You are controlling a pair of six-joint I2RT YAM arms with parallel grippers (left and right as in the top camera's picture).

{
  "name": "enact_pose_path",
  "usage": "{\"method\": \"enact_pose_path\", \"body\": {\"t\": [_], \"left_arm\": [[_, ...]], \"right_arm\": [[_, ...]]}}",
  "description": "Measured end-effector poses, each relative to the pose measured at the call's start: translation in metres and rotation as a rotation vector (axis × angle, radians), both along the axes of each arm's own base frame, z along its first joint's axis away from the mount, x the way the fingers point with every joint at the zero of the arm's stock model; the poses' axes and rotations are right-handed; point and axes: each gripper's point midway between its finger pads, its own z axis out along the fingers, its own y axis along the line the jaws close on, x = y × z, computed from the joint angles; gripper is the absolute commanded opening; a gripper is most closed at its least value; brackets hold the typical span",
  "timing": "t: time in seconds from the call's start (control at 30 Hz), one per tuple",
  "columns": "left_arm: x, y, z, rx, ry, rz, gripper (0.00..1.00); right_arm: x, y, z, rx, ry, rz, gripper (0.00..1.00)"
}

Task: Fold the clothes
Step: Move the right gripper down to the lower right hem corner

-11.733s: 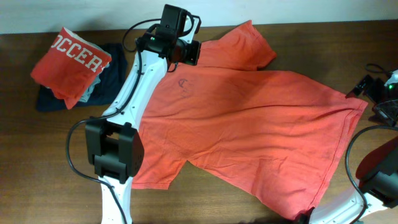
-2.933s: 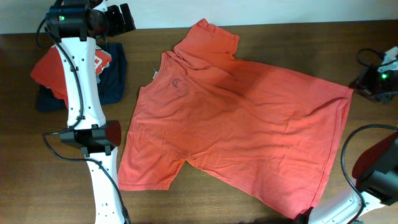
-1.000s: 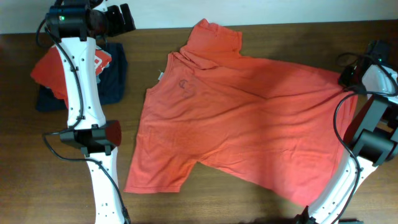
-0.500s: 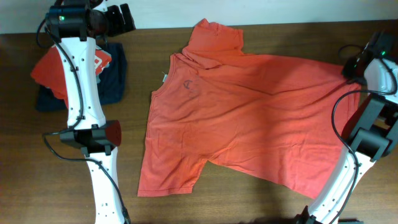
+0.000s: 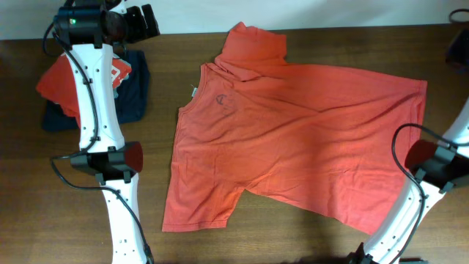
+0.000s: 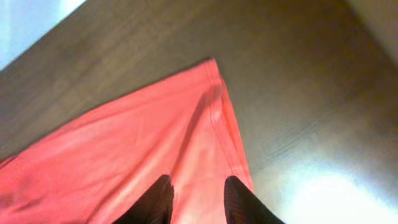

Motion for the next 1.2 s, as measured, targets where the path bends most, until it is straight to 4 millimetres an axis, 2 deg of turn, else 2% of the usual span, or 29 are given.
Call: {"method": "enact_pose_path", "body": {"t": [0.1,0.3,0.43,0.53,0.67,0.73,0.83,0.93,1.0,1.1,1.2], "left_arm": [[0.000,0.000,0.000,0.000,0.000,0.000,0.99],[0.000,0.000,0.000,0.000,0.000,0.000,0.99],[0.000,0.000,0.000,0.000,0.000,0.000,0.99],[0.000,0.000,0.000,0.000,0.000,0.000,0.99],[0.000,0.000,0.000,0.000,0.000,0.000,0.99],[0.000,0.000,0.000,0.000,0.000,0.000,0.99],[0.000,0.000,0.000,0.000,0.000,0.000,0.99],[0.000,0.000,0.000,0.000,0.000,0.000,0.99],[0.000,0.000,0.000,0.000,0.000,0.000,0.99],[0.000,0.000,0.000,0.000,0.000,0.000,0.99],[0.000,0.000,0.000,0.000,0.001,0.000,0.99]], "right_arm": [[-0.002,0.001,0.021,0.003,-0.067,-0.005,0.33],[0.000,0.021,0.037,0.083,-0.139,0.038,0.33],[-0.019,0.036,0.054,0.110,-0.128,0.055,0.33],[-0.052,0.051,0.070,0.105,-0.086,0.051,0.33],[-0.120,0.079,0.086,0.076,-0.021,0.024,0.37],[-0.148,0.092,0.089,0.070,-0.009,0.016,0.37],[-0.188,0.114,0.073,0.089,0.039,0.008,0.38],[-0.204,0.124,0.045,0.109,0.072,0.006,0.38],[-0.211,0.128,0.017,0.137,0.109,-0.007,0.39],[-0.221,0.133,-0.029,0.181,0.160,-0.042,0.45],[-0.235,0.141,-0.068,0.212,0.198,-0.078,0.46]]}}
